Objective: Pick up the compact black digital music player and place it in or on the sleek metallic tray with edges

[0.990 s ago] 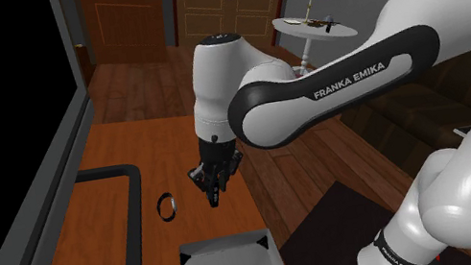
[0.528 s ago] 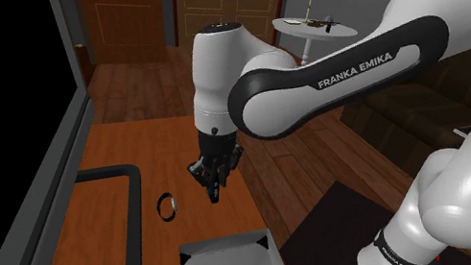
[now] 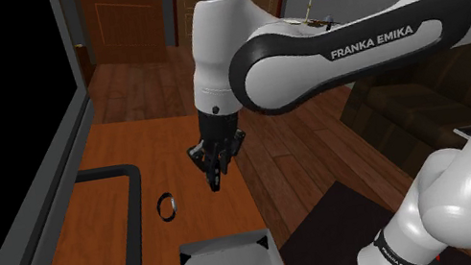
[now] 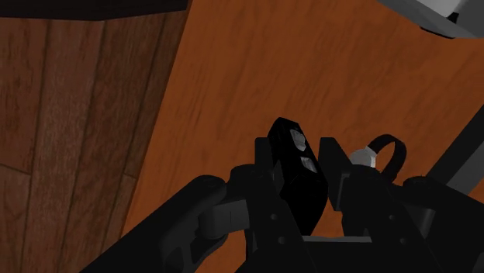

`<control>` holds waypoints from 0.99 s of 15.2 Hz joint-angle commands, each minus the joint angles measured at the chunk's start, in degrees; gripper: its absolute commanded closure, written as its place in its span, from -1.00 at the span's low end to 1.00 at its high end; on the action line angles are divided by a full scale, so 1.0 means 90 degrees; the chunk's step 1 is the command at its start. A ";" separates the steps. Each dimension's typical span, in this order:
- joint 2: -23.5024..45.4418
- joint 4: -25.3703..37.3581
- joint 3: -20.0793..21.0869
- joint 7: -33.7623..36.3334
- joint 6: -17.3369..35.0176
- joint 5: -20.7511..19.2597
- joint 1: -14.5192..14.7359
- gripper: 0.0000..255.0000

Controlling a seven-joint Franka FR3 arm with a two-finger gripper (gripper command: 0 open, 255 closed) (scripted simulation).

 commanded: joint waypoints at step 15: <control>-0.0534 0.0670 0.0094 0.0264 -0.1136 0.0248 0.0177 1.00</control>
